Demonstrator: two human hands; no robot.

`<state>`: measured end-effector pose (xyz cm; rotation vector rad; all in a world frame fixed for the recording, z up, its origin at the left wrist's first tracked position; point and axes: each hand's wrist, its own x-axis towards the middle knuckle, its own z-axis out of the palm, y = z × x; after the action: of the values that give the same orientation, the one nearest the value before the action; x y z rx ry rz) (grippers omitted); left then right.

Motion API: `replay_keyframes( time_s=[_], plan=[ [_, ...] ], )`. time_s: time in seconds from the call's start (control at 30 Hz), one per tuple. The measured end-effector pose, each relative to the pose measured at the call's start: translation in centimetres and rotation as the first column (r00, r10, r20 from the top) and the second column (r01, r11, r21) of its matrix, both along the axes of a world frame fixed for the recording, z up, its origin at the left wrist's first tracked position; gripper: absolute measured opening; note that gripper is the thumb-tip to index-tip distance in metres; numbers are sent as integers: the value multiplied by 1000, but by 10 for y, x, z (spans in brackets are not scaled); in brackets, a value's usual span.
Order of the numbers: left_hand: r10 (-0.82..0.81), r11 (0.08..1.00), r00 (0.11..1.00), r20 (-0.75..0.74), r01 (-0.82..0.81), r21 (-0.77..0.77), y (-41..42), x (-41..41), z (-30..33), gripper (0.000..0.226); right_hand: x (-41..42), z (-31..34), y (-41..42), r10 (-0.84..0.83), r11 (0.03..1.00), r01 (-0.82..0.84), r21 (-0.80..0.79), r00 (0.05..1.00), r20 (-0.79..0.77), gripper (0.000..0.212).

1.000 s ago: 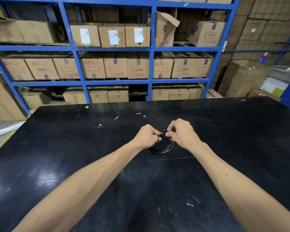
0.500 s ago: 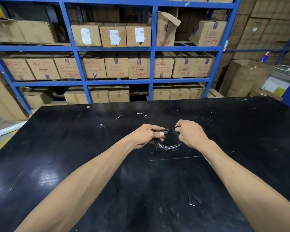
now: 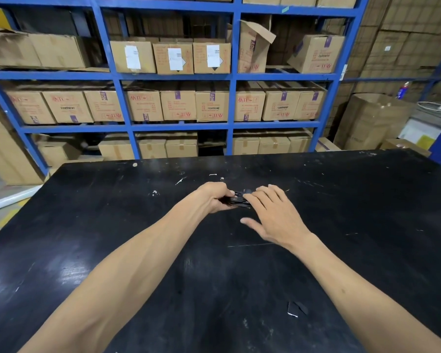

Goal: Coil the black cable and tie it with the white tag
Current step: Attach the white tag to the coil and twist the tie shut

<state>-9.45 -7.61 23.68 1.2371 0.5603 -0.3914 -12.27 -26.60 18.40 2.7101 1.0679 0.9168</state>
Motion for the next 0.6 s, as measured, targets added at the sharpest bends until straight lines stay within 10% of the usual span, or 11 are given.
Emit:
replay_keyframes(
  time_s=[0.27,0.43,0.6],
  plan=[
    [-76,995,995,-63,72,-62,0,-7,3,20,7,4,-2,118,961,-136,241,989,89,26],
    [-451,732,815,363,106,673,6,-17,0,32,4,20,5,-21,850,195,489,941,-338,15],
    [-712,518,544,444,-21,855,13,-17,-12,48,4,39,-2,131,715,347,607,786,-604,24]
  ],
)
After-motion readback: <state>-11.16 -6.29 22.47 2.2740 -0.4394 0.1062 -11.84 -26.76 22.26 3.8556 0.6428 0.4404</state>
